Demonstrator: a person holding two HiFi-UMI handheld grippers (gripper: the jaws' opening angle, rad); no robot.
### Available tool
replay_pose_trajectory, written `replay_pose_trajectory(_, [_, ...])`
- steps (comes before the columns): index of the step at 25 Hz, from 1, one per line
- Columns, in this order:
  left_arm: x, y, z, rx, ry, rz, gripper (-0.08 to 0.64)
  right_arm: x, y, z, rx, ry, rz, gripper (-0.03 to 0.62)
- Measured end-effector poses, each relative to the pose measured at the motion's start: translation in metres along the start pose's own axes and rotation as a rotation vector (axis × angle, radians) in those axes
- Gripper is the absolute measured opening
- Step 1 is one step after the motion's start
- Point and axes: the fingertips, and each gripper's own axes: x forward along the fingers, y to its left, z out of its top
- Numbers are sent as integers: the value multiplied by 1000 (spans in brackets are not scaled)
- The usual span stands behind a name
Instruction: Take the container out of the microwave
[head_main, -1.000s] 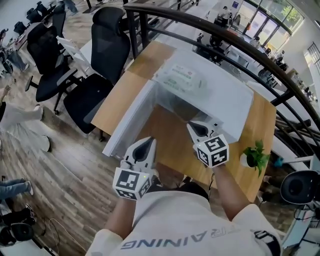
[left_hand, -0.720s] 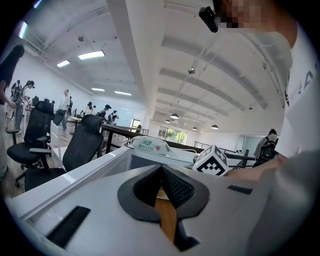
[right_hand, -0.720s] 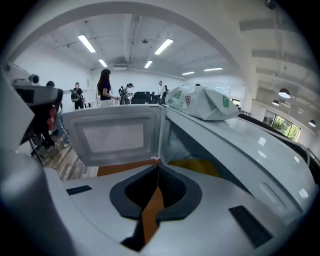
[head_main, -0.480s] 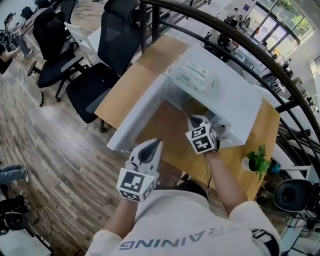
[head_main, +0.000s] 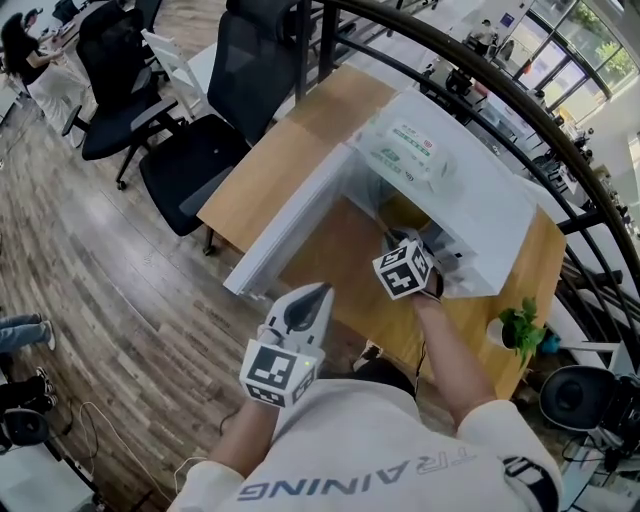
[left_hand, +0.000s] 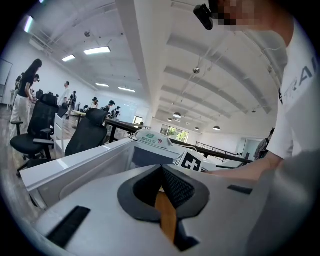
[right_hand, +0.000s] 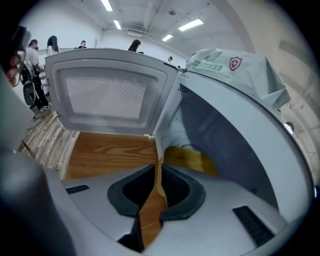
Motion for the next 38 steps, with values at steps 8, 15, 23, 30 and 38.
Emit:
replay_pose_trajectory(8, [-3,6,-1,7,9,10,32,14,-1,-6,-22,42,8,164])
replay_pose_trajectory(15, [-5,8,-5,19,27,16,32,30,-5,-10,-18,66,10,170])
replay_pose_trajectory(23, [-3,11,-14,13,51,30,32,46,-5,-15,-40,97,33,170])
replay_pose_trajectory(30, [-6,18,-14,-14,47,41,32,49,-2,-15,-60,108,37,50])
replay_pose_trajectory(38, [-4,18,-10,-18,40,32,32,41,2,-8,-55,95,62,39])
